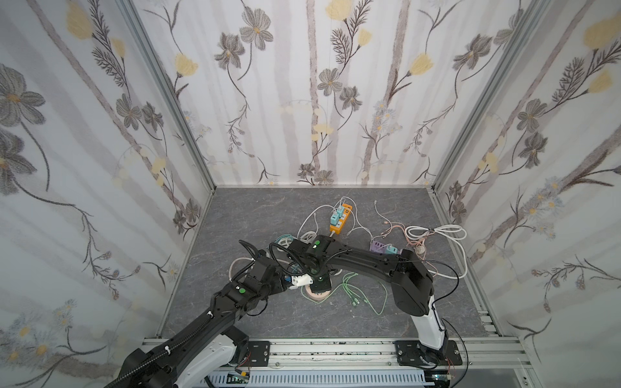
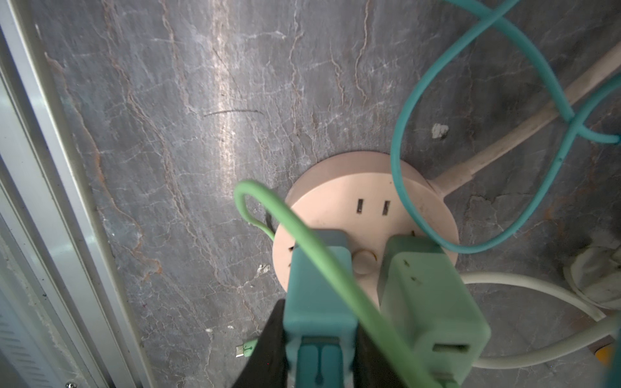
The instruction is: Insert the plug
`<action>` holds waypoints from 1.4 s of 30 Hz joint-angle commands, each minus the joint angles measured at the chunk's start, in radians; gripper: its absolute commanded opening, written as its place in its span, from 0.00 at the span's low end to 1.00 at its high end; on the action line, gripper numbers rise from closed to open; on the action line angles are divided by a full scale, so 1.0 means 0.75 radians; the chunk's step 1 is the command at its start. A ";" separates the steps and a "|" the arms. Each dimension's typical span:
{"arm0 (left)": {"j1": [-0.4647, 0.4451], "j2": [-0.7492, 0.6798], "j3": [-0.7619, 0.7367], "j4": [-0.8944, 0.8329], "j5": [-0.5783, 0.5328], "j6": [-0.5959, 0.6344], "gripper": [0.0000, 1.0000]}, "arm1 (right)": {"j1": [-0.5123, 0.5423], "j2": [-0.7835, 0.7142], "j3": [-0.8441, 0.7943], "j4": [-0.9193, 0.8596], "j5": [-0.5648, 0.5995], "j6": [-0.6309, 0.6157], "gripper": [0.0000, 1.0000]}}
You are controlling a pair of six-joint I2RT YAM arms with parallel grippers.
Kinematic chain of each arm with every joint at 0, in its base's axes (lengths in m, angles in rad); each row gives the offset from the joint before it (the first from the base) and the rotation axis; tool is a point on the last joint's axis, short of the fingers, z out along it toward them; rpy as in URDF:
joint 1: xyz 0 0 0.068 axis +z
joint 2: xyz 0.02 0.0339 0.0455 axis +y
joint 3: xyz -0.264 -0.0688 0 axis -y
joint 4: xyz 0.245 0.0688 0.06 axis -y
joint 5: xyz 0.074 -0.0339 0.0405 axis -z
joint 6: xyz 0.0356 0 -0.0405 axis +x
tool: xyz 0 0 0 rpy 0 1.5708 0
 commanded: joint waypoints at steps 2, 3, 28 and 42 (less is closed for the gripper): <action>0.008 -0.075 0.000 -0.054 -0.146 -0.046 0.73 | 0.008 0.081 -0.081 -0.075 0.010 0.100 0.00; 0.010 -0.097 0.005 -0.071 -0.175 -0.049 0.75 | 0.008 0.055 -0.079 -0.069 0.009 0.110 0.00; 0.216 -0.097 0.163 0.133 -0.643 0.102 1.00 | -0.186 -0.735 -0.412 0.105 -0.114 0.088 0.99; 0.618 0.313 0.139 0.708 -1.044 0.516 1.00 | -1.013 -1.545 -1.315 1.484 0.406 0.935 0.99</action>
